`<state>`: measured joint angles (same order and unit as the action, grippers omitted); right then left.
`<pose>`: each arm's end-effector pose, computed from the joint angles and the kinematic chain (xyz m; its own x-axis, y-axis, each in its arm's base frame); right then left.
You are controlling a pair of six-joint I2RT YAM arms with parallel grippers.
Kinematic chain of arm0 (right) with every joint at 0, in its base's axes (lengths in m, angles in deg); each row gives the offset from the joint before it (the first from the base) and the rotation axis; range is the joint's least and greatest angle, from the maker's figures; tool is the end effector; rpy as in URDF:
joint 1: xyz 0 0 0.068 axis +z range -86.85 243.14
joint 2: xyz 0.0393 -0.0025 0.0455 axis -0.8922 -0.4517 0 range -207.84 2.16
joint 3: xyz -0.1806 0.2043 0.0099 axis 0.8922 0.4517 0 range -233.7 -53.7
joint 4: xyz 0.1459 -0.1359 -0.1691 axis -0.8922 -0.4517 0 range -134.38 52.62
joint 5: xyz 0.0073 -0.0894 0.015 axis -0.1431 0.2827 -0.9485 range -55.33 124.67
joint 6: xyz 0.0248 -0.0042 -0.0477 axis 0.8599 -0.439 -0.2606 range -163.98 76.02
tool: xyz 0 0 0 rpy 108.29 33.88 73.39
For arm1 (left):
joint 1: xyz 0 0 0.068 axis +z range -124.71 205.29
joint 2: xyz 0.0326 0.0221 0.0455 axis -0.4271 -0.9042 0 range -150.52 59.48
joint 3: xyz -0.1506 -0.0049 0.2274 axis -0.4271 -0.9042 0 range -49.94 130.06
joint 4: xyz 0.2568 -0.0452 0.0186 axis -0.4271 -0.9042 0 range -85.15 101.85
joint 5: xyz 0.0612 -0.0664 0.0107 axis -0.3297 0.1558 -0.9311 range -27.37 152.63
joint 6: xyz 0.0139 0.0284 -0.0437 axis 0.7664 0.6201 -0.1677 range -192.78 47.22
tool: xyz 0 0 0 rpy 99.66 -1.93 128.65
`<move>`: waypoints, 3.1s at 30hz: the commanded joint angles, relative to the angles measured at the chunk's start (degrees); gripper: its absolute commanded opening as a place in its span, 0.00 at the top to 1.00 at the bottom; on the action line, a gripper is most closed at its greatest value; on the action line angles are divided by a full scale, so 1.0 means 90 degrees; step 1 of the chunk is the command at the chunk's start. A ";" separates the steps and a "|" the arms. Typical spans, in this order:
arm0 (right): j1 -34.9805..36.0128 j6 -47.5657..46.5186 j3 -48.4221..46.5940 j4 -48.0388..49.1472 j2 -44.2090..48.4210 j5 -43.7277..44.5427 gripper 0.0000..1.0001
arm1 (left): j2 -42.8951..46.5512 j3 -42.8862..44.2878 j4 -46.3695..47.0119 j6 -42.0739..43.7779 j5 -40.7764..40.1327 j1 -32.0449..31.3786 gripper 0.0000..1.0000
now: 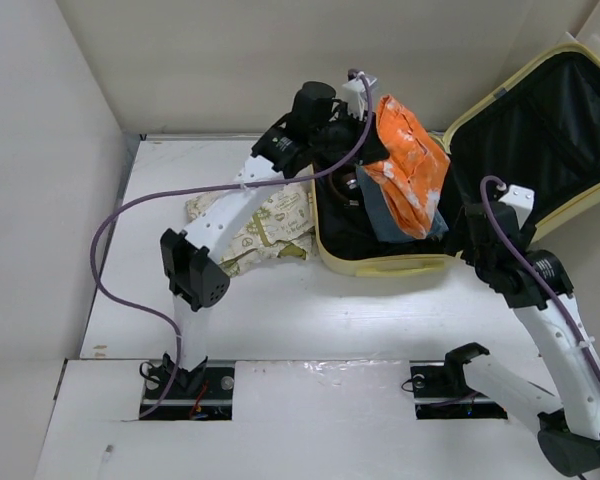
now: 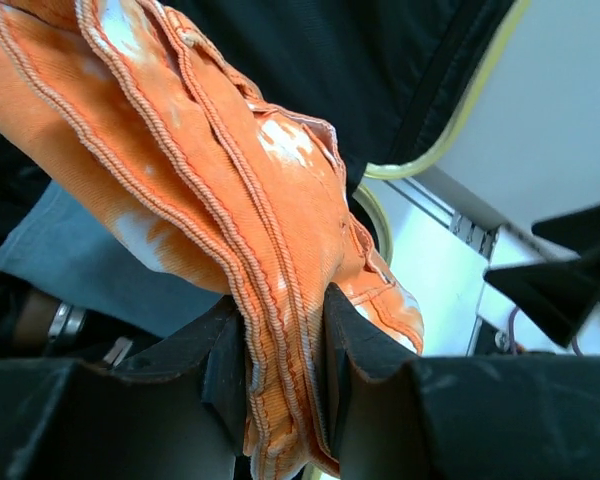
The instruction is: Pack the luggage
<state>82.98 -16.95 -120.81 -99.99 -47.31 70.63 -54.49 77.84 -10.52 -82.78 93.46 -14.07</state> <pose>0.1354 0.0266 0.3729 -0.5393 0.1964 -0.8189 0.4056 0.9128 -0.0482 0.3397 -0.3021 0.4559 -0.2759 0.0336 -0.9606 0.9022 0.3537 -0.2468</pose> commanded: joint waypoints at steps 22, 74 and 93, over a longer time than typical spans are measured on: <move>-0.1921 -0.1986 -0.0295 0.4007 -0.3992 -0.5480 0.08 | 0.1052 -0.6054 0.3238 -0.1965 0.0627 0.0759 1.00; -0.1054 -0.3394 -0.2749 0.1321 -0.4846 -0.3322 0.05 | 0.2420 -0.5662 -0.1000 0.2038 -0.1904 0.5210 0.00; -0.0221 -0.2808 -0.1313 0.1419 -0.3536 -0.2717 0.05 | 0.0692 -0.6436 -0.0171 0.1394 -0.1132 0.5398 0.00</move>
<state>80.51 -43.31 -132.72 -87.58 -82.39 44.38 -45.16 18.92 -12.38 -69.58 82.29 34.37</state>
